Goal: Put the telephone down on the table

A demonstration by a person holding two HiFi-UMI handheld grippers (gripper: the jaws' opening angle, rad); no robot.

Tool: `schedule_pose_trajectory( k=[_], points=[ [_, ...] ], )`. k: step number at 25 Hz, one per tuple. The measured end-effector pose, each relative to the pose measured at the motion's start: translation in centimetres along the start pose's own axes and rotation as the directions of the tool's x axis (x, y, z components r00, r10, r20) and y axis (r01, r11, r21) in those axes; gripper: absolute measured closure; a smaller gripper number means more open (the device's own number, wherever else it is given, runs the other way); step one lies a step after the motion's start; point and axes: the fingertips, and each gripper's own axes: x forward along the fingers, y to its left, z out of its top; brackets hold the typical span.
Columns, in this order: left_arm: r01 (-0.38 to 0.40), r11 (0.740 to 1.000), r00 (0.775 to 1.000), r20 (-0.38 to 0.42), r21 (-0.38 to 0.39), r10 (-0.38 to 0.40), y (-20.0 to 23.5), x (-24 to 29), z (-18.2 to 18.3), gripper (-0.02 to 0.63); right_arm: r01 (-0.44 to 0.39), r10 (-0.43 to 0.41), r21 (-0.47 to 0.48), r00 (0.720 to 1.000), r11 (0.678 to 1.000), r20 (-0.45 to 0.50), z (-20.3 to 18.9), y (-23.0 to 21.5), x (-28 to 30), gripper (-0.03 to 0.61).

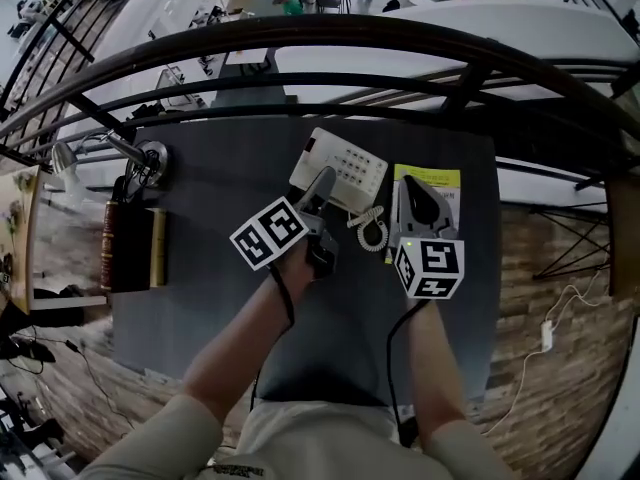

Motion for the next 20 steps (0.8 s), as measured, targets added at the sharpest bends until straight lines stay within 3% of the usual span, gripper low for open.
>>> schedule_pose_trajectory(
  k=[5,7,12,15,19,20],
  points=[
    [0.064,0.977,0.988,0.127,0.204,-0.091,-4.9,-4.6,2.3,0.144,0.001,0.001,-0.039,0.999,0.999,0.044,2.9,1.0,-3.5,0.577],
    [0.089,0.952,0.980,0.144,0.294,-0.136,-7.0,-6.3,2.6,0.159,-0.003,0.006,-0.053,0.998,0.999,0.060,4.0,1.5,-4.9,0.577],
    [0.128,0.836,0.958,0.152,0.533,-0.244,-12.7,-10.4,2.2,0.191,-0.018,0.027,-0.091,0.995,0.996,0.100,6.9,2.5,-9.0,0.577],
    [0.124,0.769,0.944,0.163,0.627,-0.285,-14.7,-13.1,2.3,0.271,-0.032,0.045,-0.109,0.991,0.994,0.126,8.4,3.8,-11.1,0.577],
    [0.097,0.690,0.933,0.176,0.718,-0.314,-16.7,-16.7,2.0,0.300,-0.035,0.056,-0.107,0.978,0.994,0.201,10.6,5.1,-14.5,0.577],
    [0.092,0.675,0.930,0.179,0.732,-0.321,-17.2,-17.7,1.8,0.366,-0.032,0.055,-0.112,0.975,0.993,0.214,11.0,5.3,-15.4,0.577]
  ],
)
